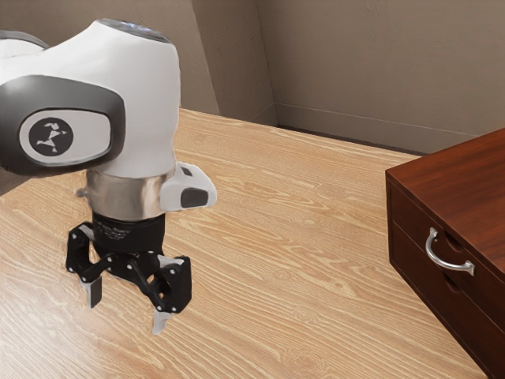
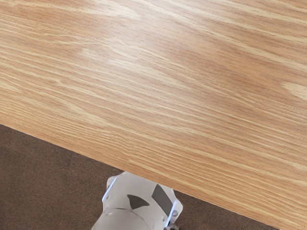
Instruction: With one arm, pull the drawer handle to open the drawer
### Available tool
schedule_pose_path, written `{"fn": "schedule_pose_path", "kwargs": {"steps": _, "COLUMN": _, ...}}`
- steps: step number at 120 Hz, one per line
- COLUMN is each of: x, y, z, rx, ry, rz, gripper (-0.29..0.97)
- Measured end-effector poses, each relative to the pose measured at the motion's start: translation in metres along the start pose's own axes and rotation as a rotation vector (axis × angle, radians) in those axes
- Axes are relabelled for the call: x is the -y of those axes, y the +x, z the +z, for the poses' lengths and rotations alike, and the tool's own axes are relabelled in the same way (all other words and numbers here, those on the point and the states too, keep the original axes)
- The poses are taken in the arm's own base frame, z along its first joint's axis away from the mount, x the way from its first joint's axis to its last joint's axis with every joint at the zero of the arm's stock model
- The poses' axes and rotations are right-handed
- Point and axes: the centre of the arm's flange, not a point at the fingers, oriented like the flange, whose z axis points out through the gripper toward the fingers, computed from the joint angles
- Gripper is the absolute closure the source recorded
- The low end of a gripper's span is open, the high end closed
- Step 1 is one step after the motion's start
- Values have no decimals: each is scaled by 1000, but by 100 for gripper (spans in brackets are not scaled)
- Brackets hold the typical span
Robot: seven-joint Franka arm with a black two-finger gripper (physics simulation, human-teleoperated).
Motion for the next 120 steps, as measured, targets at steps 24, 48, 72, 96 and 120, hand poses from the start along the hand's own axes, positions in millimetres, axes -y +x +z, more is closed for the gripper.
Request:
{"fn": "schedule_pose_path", "kwargs": {"steps": 24, "x": -24, "y": 22, "z": -20, "rx": -142, "ry": -163, "rz": -279, "gripper": 0}}
{"fn": "schedule_pose_path", "kwargs": {"steps": 48, "x": -84, "y": 59, "z": -56, "rx": -177, "ry": -249, "rz": -451, "gripper": 0}}
{"fn": "schedule_pose_path", "kwargs": {"steps": 72, "x": -201, "y": 89, "z": -57, "rx": -204, "ry": -325, "rz": -482, "gripper": 0}}
{"fn": "schedule_pose_path", "kwargs": {"steps": 96, "x": -225, "y": 78, "z": -63, "rx": -232, "ry": -402, "rz": -552, "gripper": 0}}
{"fn": "schedule_pose_path", "kwargs": {"steps": 120, "x": -238, "y": 96, "z": -54, "rx": -208, "ry": -440, "rz": -631, "gripper": 0}}
